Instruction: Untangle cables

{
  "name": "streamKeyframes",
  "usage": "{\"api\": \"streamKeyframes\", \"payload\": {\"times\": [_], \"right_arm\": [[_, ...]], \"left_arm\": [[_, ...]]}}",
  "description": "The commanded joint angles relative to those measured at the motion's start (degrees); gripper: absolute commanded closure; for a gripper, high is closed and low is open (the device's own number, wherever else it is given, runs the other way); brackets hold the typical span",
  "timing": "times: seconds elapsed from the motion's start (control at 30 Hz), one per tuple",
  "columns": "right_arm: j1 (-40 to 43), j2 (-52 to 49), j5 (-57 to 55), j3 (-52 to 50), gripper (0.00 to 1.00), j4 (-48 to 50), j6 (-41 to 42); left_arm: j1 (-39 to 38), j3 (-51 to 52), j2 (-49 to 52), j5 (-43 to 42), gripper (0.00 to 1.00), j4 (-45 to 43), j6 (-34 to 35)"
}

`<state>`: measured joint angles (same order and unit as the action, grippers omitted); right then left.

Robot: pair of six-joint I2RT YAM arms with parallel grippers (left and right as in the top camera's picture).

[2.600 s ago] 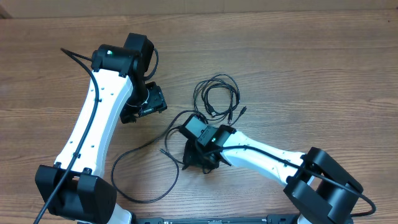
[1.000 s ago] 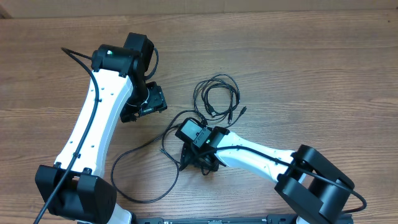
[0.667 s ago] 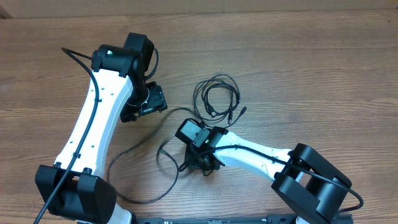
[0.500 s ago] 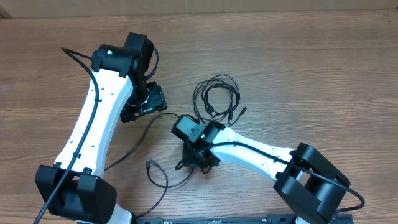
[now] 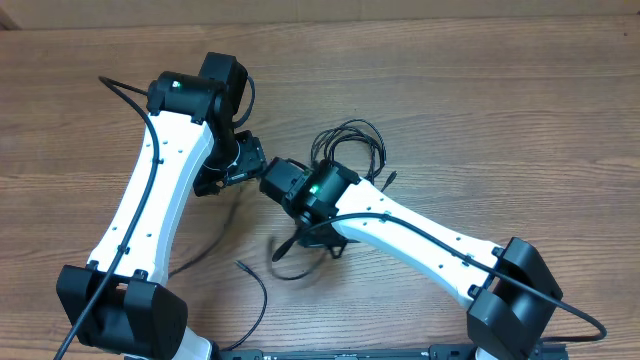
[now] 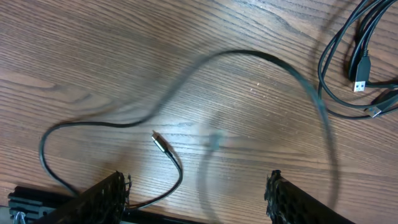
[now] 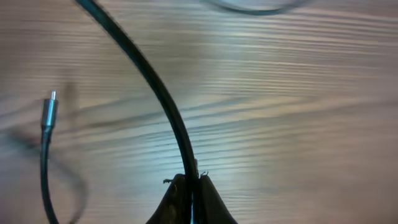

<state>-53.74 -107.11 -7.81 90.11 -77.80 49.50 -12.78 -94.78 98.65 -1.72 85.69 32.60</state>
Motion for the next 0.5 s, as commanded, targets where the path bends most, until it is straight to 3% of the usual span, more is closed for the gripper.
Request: {"api": "streamKeyframes", "payload": {"times": [0.0,0.47], "right_arm": [[2.0,0.3,-10.6,1.1,0.96,-4.1,6.3],[6.9,6.4,-10.6,1.2,0.96,-7.4,6.3]], "left_arm": [[-0.1,0.3,0.4,0.2,0.26,0.0,-0.9],[-0.1,0.3,0.4,0.2,0.26,-0.1,-0.9]]}}
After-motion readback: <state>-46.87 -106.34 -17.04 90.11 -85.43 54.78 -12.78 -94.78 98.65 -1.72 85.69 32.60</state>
